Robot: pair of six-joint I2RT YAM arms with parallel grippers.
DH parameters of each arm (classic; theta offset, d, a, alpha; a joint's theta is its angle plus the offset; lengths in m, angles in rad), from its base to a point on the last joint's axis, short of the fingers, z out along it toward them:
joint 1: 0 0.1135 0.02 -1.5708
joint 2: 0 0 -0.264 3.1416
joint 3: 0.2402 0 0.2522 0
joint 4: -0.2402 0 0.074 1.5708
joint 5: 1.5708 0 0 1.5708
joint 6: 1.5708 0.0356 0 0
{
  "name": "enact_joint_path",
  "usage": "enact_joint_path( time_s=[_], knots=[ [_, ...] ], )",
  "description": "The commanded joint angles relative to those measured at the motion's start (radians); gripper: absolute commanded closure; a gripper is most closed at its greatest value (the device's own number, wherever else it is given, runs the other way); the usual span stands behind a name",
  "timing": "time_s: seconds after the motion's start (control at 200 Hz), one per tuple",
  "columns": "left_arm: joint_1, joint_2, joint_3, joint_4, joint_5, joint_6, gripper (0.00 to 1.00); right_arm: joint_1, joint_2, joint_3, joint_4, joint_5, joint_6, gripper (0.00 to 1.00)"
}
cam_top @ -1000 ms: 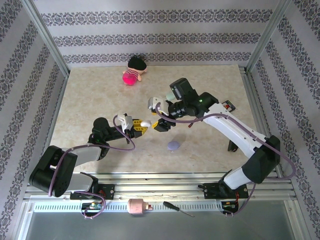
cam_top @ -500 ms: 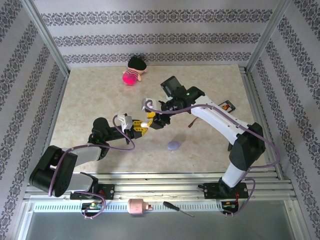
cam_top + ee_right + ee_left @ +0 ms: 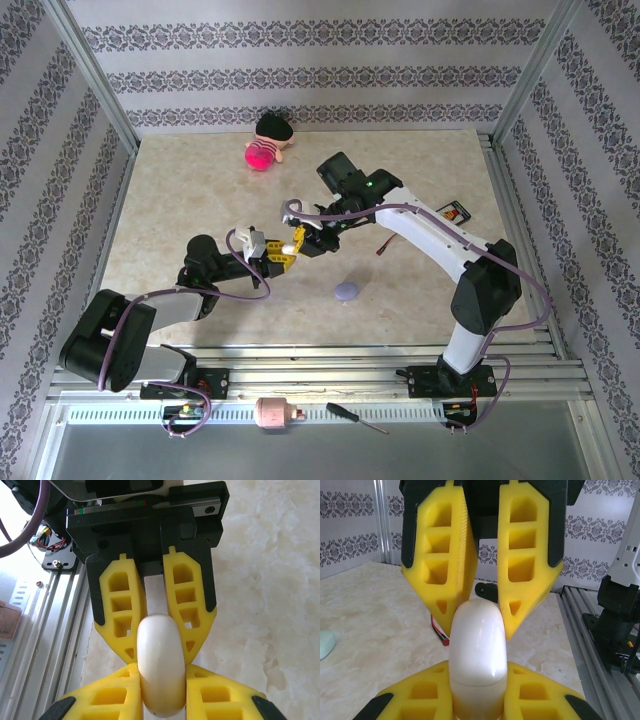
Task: Insert the wireless bluetooth earbuds into the charging case
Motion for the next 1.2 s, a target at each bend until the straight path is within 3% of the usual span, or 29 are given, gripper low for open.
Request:
enact_joint_path(
  time_s=[0.0,0.08,0.235,0.385,0.505,0.779,1.194],
  knots=[
    [-0.012,0.006,0.027,0.062,0.013,-0.007,0.77,-0.003,0.001,0.006,0.015,-0.013,0.009,0.81],
    [-0.013,0.005,0.023,0.061,0.008,-0.001,0.65,-0.016,-0.021,-0.023,0.054,-0.013,0.037,0.81],
    [-0.013,-0.009,-0.003,0.044,-0.044,0.038,0.31,-0.068,-0.056,-0.088,0.151,0.017,0.153,0.81],
    [-0.013,-0.059,-0.039,-0.037,-0.145,0.137,0.18,-0.129,-0.101,-0.209,0.348,0.093,0.414,0.81],
    [-0.015,-0.131,-0.046,-0.157,-0.224,0.249,0.13,-0.188,-0.124,-0.332,0.525,0.117,0.675,0.83],
    [-0.075,-0.234,0.008,-0.517,-0.368,0.503,0.03,-0.239,-0.092,-0.53,0.722,0.105,1.127,0.8],
    [-0.126,-0.208,0.045,-0.633,-0.345,0.491,0.01,-0.257,0.075,-0.601,0.86,0.174,1.252,0.77]
  ],
)
